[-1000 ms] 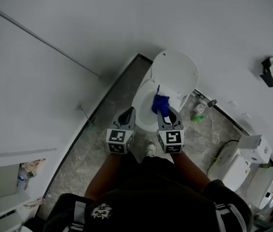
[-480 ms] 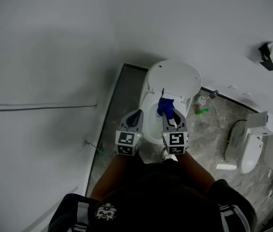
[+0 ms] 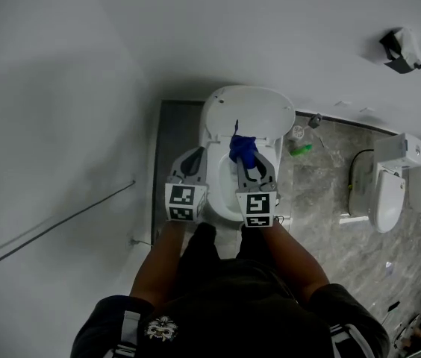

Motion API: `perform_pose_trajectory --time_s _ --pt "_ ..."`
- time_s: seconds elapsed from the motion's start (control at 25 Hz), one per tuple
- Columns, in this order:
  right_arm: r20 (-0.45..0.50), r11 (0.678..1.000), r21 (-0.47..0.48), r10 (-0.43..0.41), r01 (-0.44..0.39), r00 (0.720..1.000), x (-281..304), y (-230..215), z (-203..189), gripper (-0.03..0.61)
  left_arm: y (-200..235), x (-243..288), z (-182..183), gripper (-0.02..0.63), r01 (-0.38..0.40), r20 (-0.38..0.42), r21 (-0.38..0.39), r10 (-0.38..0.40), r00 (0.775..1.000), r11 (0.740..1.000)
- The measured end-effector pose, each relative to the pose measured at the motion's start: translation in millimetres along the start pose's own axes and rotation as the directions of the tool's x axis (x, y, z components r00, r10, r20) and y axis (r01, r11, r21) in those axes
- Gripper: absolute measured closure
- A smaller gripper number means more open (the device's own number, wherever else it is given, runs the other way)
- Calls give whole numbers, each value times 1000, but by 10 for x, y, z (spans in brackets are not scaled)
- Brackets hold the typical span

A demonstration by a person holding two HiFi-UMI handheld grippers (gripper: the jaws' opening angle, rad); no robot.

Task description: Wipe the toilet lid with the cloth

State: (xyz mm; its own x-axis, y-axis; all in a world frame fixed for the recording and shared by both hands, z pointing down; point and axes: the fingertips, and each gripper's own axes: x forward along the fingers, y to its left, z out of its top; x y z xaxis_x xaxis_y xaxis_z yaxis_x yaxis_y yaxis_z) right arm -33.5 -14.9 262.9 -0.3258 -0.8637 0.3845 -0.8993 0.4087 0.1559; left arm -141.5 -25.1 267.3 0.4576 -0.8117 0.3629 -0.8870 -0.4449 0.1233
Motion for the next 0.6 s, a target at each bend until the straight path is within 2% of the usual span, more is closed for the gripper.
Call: perform_pose_trajectory --time_s 0.24,0.48,0.6 --pt "22 1000 24 -21 20 1000 500 -284 -23 495 308 609 89 601 -55 18 12 55 998 998" --pt "44 999 16 -30 30 999 1052 -426 -212 495 521 1110 64 601 -67 66 21 66 996 998" --pt "58 999 31 -44 43 997 1306 -486 -267 495 621 1297 1 601 -61 70 50 57 996 997"
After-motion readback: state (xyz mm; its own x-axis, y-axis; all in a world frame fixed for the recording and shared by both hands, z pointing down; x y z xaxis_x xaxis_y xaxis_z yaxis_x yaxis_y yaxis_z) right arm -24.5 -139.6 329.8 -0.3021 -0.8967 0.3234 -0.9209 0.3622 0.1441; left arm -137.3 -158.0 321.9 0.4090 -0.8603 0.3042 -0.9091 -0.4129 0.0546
